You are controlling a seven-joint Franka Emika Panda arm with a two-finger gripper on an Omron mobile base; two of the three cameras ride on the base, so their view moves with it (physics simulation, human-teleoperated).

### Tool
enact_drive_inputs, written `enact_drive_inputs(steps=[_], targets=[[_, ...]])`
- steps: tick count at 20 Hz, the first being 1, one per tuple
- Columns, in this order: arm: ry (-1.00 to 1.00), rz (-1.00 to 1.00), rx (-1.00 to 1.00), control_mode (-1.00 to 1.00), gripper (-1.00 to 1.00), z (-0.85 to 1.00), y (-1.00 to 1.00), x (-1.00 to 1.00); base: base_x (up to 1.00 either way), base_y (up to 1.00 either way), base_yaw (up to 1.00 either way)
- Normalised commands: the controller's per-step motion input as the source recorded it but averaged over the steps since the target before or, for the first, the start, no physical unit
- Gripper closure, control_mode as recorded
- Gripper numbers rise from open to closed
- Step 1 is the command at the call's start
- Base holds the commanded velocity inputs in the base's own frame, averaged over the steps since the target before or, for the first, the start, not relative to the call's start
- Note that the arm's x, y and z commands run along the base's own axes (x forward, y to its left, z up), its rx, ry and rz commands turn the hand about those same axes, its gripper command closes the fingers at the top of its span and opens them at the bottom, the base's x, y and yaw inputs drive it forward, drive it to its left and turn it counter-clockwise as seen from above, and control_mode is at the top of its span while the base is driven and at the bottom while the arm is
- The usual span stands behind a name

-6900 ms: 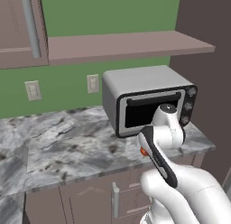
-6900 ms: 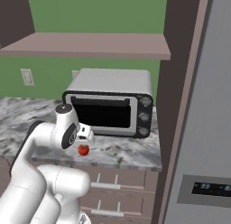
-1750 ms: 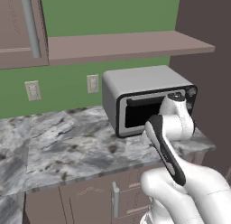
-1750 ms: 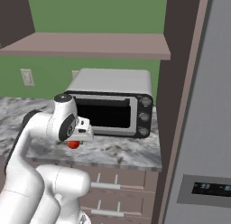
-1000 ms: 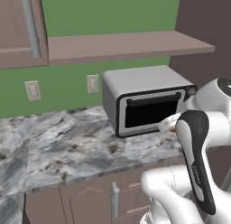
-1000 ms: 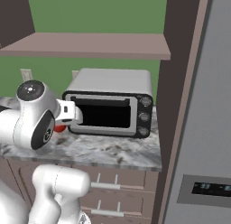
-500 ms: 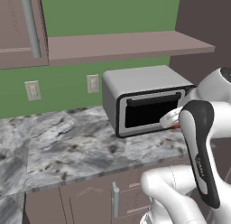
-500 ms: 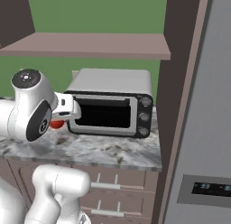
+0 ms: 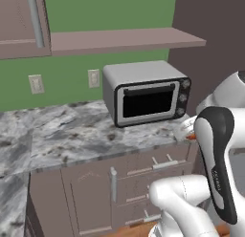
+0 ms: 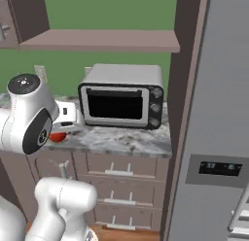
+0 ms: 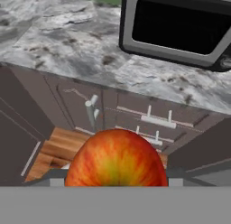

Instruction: Place the beer and liquor on the top shelf of the fridge to keep them out of children's reach, and place the apple on lower shelves for easy access.

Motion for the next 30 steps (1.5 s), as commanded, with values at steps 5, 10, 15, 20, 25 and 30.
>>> enact_drive_inputs(steps=[5, 10, 15, 20, 25, 30], targets=[[0.0, 0.0, 0.0, 1.0, 1.0, 0.0, 0.0, 0.0, -0.75, -0.28, -0.17], [0.0, 0.0, 0.0, 1.0, 1.0, 0.0, 0.0, 0.0, -0.18, -0.54, -0.37], [0.0, 0.0, 0.0, 1.0, 1.0, 0.0, 0.0, 0.0, 0.0, -0.78, -0.41], [0.0, 0.0, 0.0, 1.0, 1.0, 0.0, 0.0, 0.0, 0.01, -0.87, -0.38], [0.0, 0.0, 0.0, 1.0, 1.0, 0.0, 0.0, 0.0, 0.08, -0.88, -0.31], [0.0, 0.0, 0.0, 1.0, 1.0, 0.0, 0.0, 0.0, 0.16, -0.65, -0.09]])
